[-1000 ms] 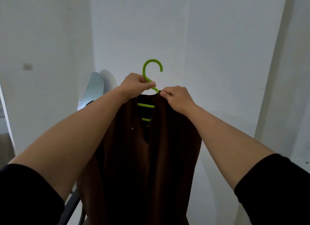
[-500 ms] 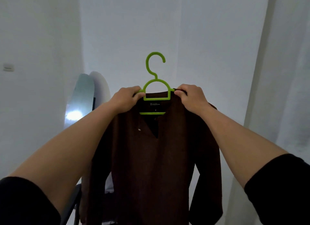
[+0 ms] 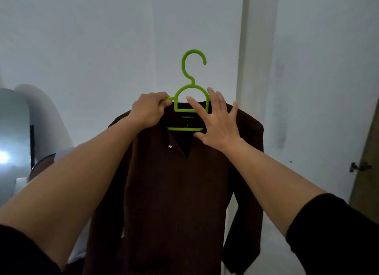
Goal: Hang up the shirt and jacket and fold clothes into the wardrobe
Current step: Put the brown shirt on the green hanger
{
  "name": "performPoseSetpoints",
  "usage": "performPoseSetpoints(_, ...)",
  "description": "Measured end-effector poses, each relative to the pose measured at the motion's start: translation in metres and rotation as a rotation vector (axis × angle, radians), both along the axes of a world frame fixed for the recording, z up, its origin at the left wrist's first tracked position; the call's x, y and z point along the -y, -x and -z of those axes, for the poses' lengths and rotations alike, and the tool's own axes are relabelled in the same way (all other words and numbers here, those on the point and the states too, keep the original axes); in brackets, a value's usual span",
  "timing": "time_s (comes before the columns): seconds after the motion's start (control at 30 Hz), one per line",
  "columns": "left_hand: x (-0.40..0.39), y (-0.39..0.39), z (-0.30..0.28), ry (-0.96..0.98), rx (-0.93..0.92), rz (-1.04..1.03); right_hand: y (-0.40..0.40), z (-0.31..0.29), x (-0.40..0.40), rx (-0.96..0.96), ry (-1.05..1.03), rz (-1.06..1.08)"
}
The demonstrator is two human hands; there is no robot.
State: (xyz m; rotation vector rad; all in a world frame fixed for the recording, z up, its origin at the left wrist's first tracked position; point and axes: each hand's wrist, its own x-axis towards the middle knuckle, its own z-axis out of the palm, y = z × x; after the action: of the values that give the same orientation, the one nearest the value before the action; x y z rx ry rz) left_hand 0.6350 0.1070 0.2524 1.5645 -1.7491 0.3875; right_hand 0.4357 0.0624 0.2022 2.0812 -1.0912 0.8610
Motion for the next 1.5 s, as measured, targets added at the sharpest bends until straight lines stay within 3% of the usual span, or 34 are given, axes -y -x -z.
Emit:
performPoseSetpoints(0.2,0.023,0.051,0.000,0.123,0.059,0.119,0.060,-0.007,0.014,0.006,0.089,0.170)
performPoseSetpoints(0.33,0.045,0.078,0.011,0.071,0.436,0.052,0.117,-0.013,0.035,0.024,0.052,0.222)
performPoseSetpoints(0.4,0.061,0.099,0.015,0.090,0.492,0.028,0.149,-0.016,0.044,0.031,0.028,0.226)
performPoseSetpoints(0.7,0.129,0.226,0.006,0.244,0.473,0.152,0.281,-0.026,0.094,0.053,0.028,0.335)
performPoseSetpoints(1.07,0.212,0.364,-0.008,0.167,0.268,0.158,0.415,-0.051,0.133,0.210,-0.003,0.494)
performPoseSetpoints(1.5,0.353,0.543,-0.024,0.197,0.311,0.432,0.539,-0.084,0.181,0.322,0.084,0.867)
